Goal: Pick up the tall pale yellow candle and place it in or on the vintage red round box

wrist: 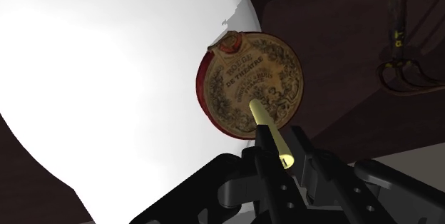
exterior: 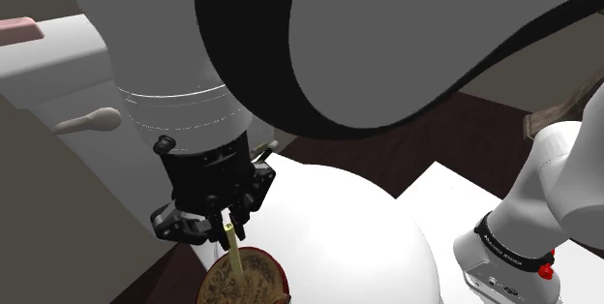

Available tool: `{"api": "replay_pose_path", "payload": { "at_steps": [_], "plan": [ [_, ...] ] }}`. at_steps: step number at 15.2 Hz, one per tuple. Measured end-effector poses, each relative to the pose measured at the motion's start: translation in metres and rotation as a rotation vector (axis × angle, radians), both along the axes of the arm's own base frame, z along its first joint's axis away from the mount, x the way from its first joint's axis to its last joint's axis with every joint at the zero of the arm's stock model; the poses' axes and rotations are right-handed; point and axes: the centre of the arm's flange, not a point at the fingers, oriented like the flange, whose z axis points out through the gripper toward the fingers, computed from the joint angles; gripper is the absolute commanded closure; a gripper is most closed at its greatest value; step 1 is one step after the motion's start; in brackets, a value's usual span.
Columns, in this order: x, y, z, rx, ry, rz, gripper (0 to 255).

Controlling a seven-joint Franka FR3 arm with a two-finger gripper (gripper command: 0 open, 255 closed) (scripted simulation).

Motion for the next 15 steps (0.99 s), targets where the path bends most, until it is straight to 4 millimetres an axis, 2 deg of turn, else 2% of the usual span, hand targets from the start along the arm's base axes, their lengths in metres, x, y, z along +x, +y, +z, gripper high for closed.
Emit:
{"api": "replay_pose_path", "payload": {
  "at_steps": [10, 15],
  "plan": [
    [-0.001, 0.001, -0.052, 0.0, 0.0, 0.0, 255],
    [-0.001, 0.001, -0.057, 0.0, 0.0, 0.0, 255]
  ]
}}
